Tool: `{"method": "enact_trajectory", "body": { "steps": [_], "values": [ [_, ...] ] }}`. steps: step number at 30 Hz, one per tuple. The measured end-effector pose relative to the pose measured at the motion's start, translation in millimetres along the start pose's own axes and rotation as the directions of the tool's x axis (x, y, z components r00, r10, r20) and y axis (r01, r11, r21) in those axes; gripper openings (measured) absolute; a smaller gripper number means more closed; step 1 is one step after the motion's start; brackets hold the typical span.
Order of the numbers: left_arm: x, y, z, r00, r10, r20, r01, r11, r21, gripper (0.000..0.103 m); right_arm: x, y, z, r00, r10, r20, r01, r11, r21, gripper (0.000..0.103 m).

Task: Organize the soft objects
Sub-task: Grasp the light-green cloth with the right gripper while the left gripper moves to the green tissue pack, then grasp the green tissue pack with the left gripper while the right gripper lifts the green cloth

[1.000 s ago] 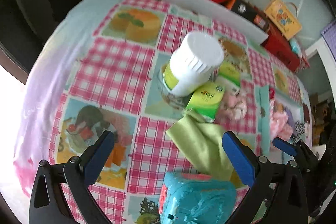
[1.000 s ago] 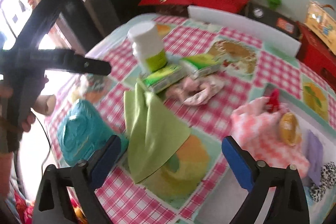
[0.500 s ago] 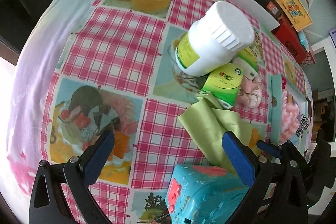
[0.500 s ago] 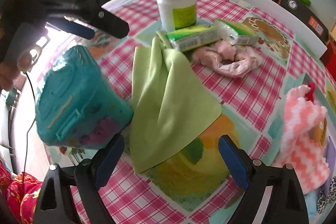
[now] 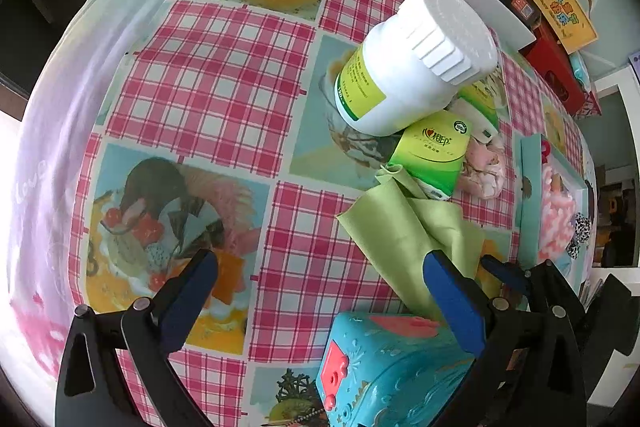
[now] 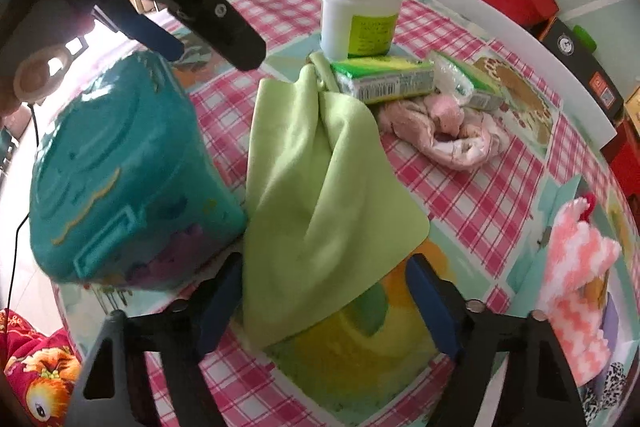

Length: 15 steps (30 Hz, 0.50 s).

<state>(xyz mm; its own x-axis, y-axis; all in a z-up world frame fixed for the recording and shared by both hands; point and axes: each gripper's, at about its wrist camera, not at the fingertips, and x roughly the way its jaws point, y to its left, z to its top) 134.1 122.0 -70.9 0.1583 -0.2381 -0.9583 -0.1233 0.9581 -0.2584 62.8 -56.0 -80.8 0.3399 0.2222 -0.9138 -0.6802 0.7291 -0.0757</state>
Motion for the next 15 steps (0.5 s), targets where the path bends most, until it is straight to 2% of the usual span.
{"method": "enact_trajectory", "body": {
  "steps": [3, 5, 8, 15],
  "values": [
    [-2, -7, 4, 1.000, 0.005, 0.000, -0.005, 1.000, 0.012, 0.102, -1, -7, 3, 1.000, -0.003, 0.018, 0.002, 1.000, 0.024, 0.063],
    [-4, -12, 6, 1.000, 0.011, 0.001, -0.011, 1.000, 0.019, 0.102, -3, -14, 5, 1.000, -0.006, 0.026, 0.005, 0.999, 0.050, 0.049],
    [-5, -21, 12, 1.000, 0.023, 0.008, -0.023, 0.999, 0.034, 0.102, -5, -22, 5, 0.999, -0.010, 0.034, 0.007, 0.997, 0.078, 0.037],
    [-6, -49, 24, 0.999, 0.042, 0.010, -0.043, 0.996, 0.080, 0.102, -5, -37, 5, 0.999, 0.005, 0.035, -0.009, 0.993, 0.122, 0.022]
  ]
}}
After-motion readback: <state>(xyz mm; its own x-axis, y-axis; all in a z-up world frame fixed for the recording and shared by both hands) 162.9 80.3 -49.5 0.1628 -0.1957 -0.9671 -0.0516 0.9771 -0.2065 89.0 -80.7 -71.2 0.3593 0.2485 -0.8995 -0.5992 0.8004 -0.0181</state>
